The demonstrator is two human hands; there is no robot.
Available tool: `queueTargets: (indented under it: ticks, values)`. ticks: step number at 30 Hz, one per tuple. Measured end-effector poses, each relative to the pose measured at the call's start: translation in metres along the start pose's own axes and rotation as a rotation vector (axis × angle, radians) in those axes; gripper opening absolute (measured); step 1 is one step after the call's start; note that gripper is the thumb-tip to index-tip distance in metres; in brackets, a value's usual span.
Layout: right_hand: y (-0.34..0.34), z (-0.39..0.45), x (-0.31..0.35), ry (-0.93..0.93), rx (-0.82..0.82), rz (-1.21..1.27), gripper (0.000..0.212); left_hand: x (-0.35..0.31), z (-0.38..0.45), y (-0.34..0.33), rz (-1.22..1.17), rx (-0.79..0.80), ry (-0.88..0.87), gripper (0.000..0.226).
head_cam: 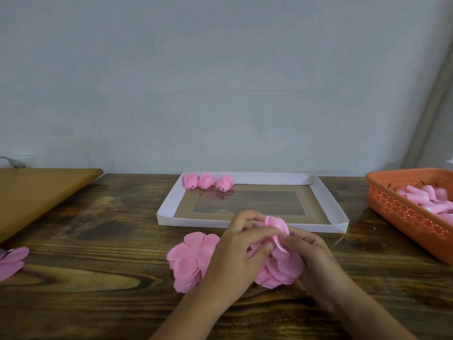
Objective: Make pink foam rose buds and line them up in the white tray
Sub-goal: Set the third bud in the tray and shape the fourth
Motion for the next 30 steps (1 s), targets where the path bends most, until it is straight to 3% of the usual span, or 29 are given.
queueTargets:
  ticks: [4,8,14,21,26,30]
  values:
    - [-0.001,0.0,0.0,-0.001,-0.003,-0.013,0.032,-0.002,0.001,0.008,-0.04,-0.058,0.012,0.011]
    - [-0.002,0.0,0.0,-0.013,-0.007,-0.024,0.038,-0.002,0.002,0.016,-0.109,-0.152,0.034,0.023]
    - [-0.002,-0.002,-0.006,-0.053,-0.011,-0.079,0.038,-0.002,0.0,0.014,-0.119,-0.209,0.008,0.01]
    - [-0.009,-0.004,-0.006,-0.063,0.014,-0.072,0.037,-0.002,-0.004,0.011,-0.042,-0.285,-0.015,0.012]
    - [-0.018,-0.006,-0.004,-0.055,0.088,-0.044,0.052,0.004,-0.005,0.01,-0.053,-0.302,0.014,0.016]
    - [-0.013,-0.004,-0.004,-0.015,0.025,-0.099,0.044,0.01,-0.005,0.008,-0.19,-0.266,0.082,0.023]
Point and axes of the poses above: each hand's wrist, its own z-axis towards the middle knuckle, its own y-axis out of the back of the hand, x = y × z, the point moved 8 cm from there along z, towards the middle knuckle, and after that the axes turned 2 degrees about -z, right-handed, at the moved point
